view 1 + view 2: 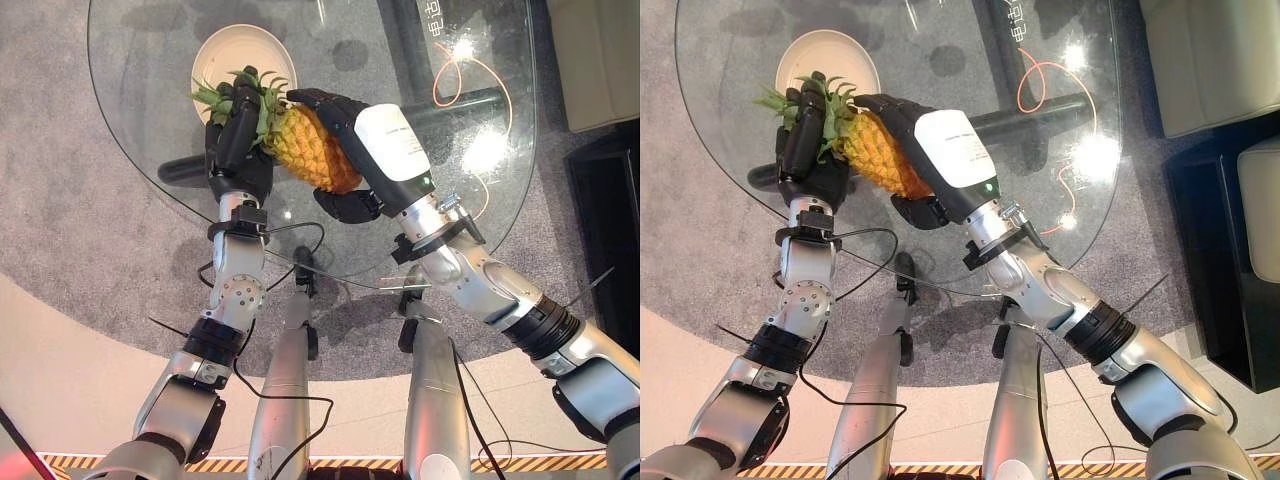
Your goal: Pick up the fruit to the plate
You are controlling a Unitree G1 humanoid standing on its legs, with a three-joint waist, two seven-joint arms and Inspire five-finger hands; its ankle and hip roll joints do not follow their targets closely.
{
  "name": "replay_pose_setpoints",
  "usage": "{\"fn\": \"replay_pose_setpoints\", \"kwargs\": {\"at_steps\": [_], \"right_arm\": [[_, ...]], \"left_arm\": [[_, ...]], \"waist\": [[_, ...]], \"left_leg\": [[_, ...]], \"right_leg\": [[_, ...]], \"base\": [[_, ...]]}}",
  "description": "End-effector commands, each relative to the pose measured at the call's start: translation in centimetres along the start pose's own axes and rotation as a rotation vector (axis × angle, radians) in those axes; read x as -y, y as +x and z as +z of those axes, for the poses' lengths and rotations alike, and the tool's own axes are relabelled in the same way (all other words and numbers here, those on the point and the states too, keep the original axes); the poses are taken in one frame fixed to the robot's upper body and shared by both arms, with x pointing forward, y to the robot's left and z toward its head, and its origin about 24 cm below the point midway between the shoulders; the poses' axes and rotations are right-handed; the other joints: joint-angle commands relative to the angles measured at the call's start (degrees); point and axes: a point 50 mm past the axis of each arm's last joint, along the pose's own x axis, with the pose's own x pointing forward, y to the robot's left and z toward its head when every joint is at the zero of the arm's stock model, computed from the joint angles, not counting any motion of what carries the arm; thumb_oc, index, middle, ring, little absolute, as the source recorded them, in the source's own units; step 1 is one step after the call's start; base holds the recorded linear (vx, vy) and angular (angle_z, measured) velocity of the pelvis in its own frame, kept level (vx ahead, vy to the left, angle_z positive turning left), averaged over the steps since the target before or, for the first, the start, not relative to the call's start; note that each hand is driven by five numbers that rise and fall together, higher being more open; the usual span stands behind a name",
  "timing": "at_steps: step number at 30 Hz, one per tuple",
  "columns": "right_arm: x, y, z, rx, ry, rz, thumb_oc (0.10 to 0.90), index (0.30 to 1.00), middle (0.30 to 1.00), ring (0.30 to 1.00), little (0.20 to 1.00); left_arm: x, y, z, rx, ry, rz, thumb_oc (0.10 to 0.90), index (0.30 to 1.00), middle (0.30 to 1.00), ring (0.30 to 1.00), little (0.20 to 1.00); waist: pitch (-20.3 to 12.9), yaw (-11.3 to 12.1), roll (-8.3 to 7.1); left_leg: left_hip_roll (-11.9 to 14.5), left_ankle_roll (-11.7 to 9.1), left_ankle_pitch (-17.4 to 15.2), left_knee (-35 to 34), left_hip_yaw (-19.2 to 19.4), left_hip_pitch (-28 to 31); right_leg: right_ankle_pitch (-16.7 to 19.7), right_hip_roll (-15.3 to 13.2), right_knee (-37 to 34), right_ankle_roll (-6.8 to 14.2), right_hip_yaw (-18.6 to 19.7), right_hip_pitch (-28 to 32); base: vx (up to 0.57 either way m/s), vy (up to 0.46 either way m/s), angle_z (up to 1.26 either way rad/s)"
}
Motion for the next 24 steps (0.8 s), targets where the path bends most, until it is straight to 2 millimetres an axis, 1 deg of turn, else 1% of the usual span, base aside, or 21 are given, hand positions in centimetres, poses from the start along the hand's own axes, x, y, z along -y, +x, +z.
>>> {"fn": "replay_pose_setpoints", "kwargs": {"at_steps": [1, 2, 8, 10, 12, 15, 19, 21, 24], "right_arm": [[4.8, 3.2, 4.6, 0.24, 0.039, -0.271, 0.8, 0.9, 0.9, 0.9, 0.9], [4.7, 3.1, 4.5, 0.235, 0.043, -0.27, 0.8, 0.9, 0.9, 0.9, 0.9], [4.7, 3.1, 4.4, 0.224, 0.046, -0.285, 0.8, 0.9, 0.9, 0.9, 0.9], [4.8, 3.1, 4.3, 0.22, 0.042, -0.293, 0.8, 0.9, 0.9, 0.9, 0.9], [4.7, 3.1, 4.1, 0.213, 0.045, -0.295, 0.8, 0.9, 0.9, 0.9, 0.9], [4.9, 3.2, 4.2, 0.21, 0.041, -0.311, 0.8, 0.9, 0.9, 0.9, 0.9], [4.9, 3.2, 4.1, 0.199, 0.042, -0.323, 0.8, 0.9, 0.9, 0.9, 0.9], [5.1, 3.4, 4.0, 0.198, 0.039, -0.331, 0.8, 0.9, 0.9, 0.9, 0.9], [5.1, 3.3, 3.9, 0.195, 0.042, -0.333, 0.8, 0.9, 0.9, 0.9, 0.9]], "left_arm": [[6.0, 1.1, 1.9, 0.159, -0.008, -0.251, 0.1, 0.3, 0.3, 0.3, 0.2], [5.8, 1.0, 1.9, 0.162, -0.006, -0.241, 0.1, 0.3, 0.3, 0.3, 0.2], [5.4, 1.0, 2.6, 0.224, -0.021, -0.169, 0.1, 0.3, 0.3, 0.3, 0.2], [5.2, 1.1, 3.0, 0.259, -0.026, -0.135, 0.1, 0.3, 0.3, 0.3, 0.2], [4.9, 1.0, 3.1, 0.278, -0.024, -0.11, 0.1, 0.3, 0.3, 0.3, 0.2], [5.0, 1.1, 3.6, 0.315, -0.022, -0.078, 0.1, 0.3, 0.3, 0.3, 0.2], [4.9, 1.1, 3.8, 0.338, -0.011, -0.054, 0.1, 0.3, 0.3, 0.3, 0.2], [4.9, 1.2, 4.1, 0.357, -0.008, -0.044, 0.1, 0.3, 0.3, 0.3, 0.2], [4.7, 1.2, 4.3, 0.372, -0.009, -0.022, 0.1, 0.3, 0.3, 0.3, 0.2]], "waist": [[-1.14, 0.49, -0.41], [-1.14, 0.48, -0.42], [-1.14, 0.5, -0.31], [-1.14, 0.57, -0.27], [-1.14, 0.58, -0.26], [-1.14, 0.64, -0.19], [-1.14, 0.64, -0.24], [-1.14, 0.7, -0.16], [-1.14, 0.62, -0.17]], "left_leg": [[-2.9, 0.58, -5.63, 2.49, 2.4, 1.18], [-2.91, 0.54, -5.99, 2.49, 2.41, 1.58], [-2.87, 0.49, -5.86, 2.19, 2.48, 1.64], [-2.86, 0.52, -5.39, 1.94, 2.46, 1.43], [-2.87, 0.42, -5.71, 1.88, 2.49, 1.9], [-2.81, 0.38, -5.26, 1.76, 2.51, 1.38], [-2.86, 0.3, -5.66, 1.69, 2.48, 1.88], [-2.79, 0.33, -5.19, 1.6, 2.52, 1.39], [-2.8, 0.24, -5.61, 1.57, 2.6, 2.04]], "right_leg": [[7.78, 2.03, -13.32, 1.42, -2.78, 4.68], [7.34, 2.01, -13.14, 1.47, -2.76, 4.99], [7.26, 2.0, -13.11, 1.48, -2.75, 4.93], [7.68, 2.03, -13.31, 1.41, -2.84, 4.74], [7.21, 1.97, -13.19, 1.46, -2.86, 5.15], [7.57, 1.99, -13.35, 1.4, -2.86, 4.68], [7.08, 1.98, -13.3, 1.44, -2.87, 5.14], [7.61, 1.98, -13.49, 1.39, -2.95, 4.7], [7.04, 1.94, -13.3, 1.44, -2.89, 5.24]], "base": [[0.0, 0.0, 0.0], [0.0, 0.0, 0.0], [0.0, 0.0, 0.0], [0.0, 0.0, 0.0], [0.0, 0.0, 0.0], [0.0, 0.0, 0.0], [0.0, 0.0, 0.0], [0.0, 0.0, 0.0], [0.0, 0.0, 0.0]]}}
